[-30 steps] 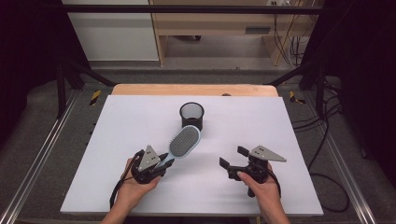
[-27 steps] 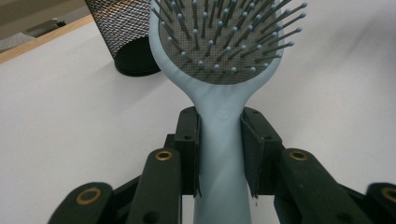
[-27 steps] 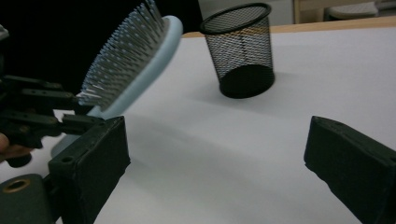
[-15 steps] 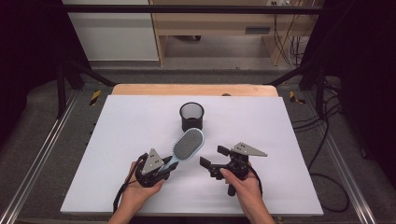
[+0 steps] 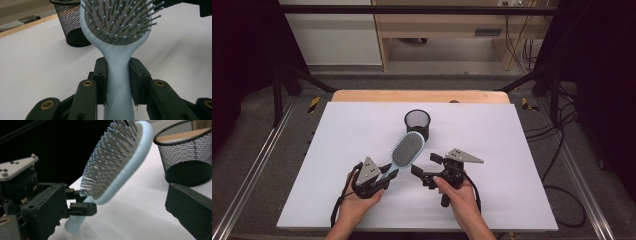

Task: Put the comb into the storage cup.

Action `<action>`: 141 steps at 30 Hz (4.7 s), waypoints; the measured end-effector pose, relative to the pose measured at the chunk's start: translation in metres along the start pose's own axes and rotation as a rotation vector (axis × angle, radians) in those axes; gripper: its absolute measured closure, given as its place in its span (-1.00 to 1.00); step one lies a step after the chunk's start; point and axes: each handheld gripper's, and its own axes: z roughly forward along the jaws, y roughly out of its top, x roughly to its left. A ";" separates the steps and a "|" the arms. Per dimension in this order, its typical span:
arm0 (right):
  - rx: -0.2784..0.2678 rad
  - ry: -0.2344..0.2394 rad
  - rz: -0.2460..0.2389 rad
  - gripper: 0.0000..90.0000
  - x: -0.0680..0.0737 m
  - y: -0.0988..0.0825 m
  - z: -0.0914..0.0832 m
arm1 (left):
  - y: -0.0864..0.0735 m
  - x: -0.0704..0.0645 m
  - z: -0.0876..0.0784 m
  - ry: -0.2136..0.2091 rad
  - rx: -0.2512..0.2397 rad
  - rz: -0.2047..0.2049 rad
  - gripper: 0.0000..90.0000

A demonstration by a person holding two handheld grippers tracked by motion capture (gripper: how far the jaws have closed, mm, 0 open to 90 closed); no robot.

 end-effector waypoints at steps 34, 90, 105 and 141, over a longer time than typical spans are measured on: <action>-0.021 0.065 0.090 -0.66 0.014 0.017 0.042 | 0.003 -0.003 -0.006 0.015 -0.056 0.005 0.55; -0.050 0.068 0.079 0.15 0.034 0.029 0.060 | -0.002 0.010 -0.012 -0.032 -0.110 -0.121 0.55; -0.055 0.052 0.081 0.17 0.040 0.033 0.061 | -0.003 0.014 -0.013 -0.018 -0.134 -0.148 0.49; -0.141 -0.063 0.079 0.17 0.014 0.069 0.037 | -0.001 0.027 -0.028 0.000 -0.306 -0.207 -0.90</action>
